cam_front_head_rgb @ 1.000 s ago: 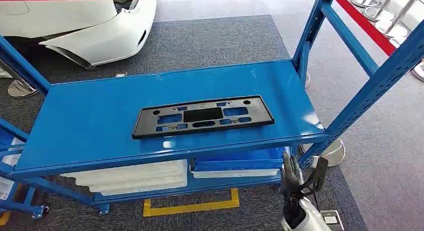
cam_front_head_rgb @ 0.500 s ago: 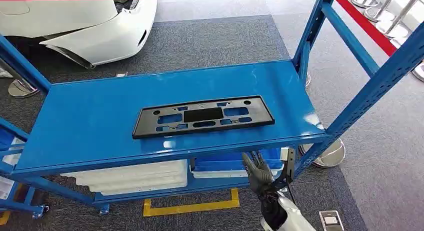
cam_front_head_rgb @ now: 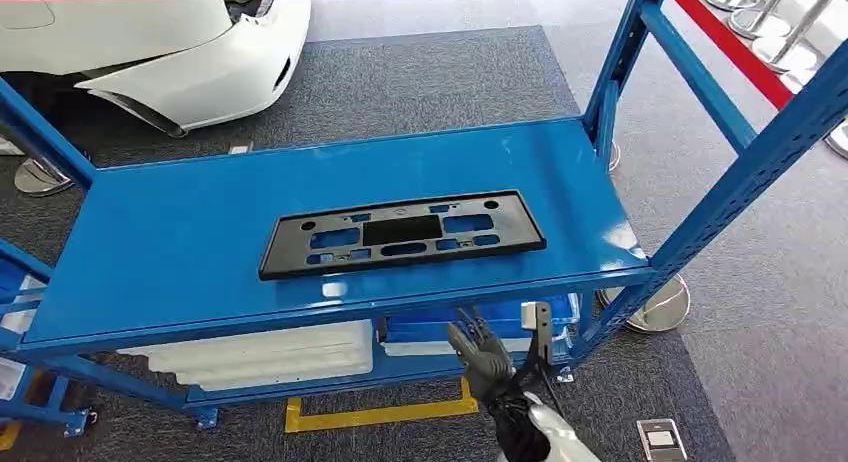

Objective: Take the parts from the cabinet and place them on the table.

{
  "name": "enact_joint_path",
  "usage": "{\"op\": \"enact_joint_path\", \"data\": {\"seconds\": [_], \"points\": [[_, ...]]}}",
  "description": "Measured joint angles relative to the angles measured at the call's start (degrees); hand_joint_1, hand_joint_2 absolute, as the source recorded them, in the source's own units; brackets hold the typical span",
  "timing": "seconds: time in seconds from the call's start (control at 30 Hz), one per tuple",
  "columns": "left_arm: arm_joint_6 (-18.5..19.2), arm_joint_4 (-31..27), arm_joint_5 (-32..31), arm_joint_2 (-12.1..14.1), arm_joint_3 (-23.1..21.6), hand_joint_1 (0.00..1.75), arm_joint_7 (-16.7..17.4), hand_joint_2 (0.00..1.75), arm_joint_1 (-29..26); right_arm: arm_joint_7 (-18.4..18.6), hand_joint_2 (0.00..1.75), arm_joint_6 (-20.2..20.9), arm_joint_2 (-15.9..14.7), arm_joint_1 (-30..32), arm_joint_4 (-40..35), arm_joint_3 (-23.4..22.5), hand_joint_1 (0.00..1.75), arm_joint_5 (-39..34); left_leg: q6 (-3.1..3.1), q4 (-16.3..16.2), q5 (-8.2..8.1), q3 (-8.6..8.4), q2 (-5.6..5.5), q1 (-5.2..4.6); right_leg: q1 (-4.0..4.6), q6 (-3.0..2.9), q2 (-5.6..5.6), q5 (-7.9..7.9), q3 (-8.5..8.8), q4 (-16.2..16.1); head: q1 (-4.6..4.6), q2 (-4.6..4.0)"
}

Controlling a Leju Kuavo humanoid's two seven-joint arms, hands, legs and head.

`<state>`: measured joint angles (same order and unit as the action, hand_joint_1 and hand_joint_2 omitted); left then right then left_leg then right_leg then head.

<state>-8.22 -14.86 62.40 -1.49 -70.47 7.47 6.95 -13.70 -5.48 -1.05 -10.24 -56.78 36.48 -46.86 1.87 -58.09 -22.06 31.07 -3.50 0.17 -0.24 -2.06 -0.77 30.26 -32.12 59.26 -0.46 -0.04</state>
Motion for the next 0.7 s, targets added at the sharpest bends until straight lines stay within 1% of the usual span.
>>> {"op": "enact_joint_path", "data": {"seconds": [0.13,0.2,0.47,0.57,0.7], "points": [[-0.24,0.02,-0.22,-0.02,-0.07,0.00,-0.33,0.00,0.01,0.70,1.75,2.68,1.57,-0.16,0.35,2.36,0.00,-4.53,0.01,0.07,0.01,-0.01,0.00,0.02,0.05,-0.01,-0.01,0.00,0.01,0.00,-0.13,0.02],[-0.55,0.00,-0.28,-0.02,-0.13,0.00,-0.33,0.00,0.01,0.90,1.75,3.39,2.51,-0.54,0.72,3.60,0.00,-5.96,0.06,0.08,0.04,-0.01,0.00,0.02,0.06,-0.02,0.02,0.00,0.01,0.00,-0.22,0.00],[-0.77,0.00,-0.35,-0.02,-0.55,0.00,-0.33,0.00,0.00,0.92,1.75,3.69,3.65,-1.13,1.86,6.31,0.00,-6.77,0.07,0.02,0.05,0.00,-0.01,0.00,0.02,-0.02,0.02,-0.02,0.08,0.00,-0.07,0.02],[-1.07,0.00,-0.42,-0.02,-0.89,0.00,-0.33,0.00,0.02,1.20,1.75,3.82,3.80,-1.49,2.42,7.12,0.00,-8.60,0.07,-0.05,0.05,0.03,-0.01,-0.01,0.01,-0.01,0.01,-0.03,0.09,0.00,0.04,0.02],[-1.79,0.00,-0.26,-0.02,-1.27,0.00,-0.39,0.00,0.00,0.50,1.75,1.64,3.91,-2.26,3.43,8.32,0.00,-11.93,0.07,-0.09,0.05,0.05,-0.01,-0.01,0.01,0.00,0.02,-0.03,0.09,0.00,0.13,0.00]]}}
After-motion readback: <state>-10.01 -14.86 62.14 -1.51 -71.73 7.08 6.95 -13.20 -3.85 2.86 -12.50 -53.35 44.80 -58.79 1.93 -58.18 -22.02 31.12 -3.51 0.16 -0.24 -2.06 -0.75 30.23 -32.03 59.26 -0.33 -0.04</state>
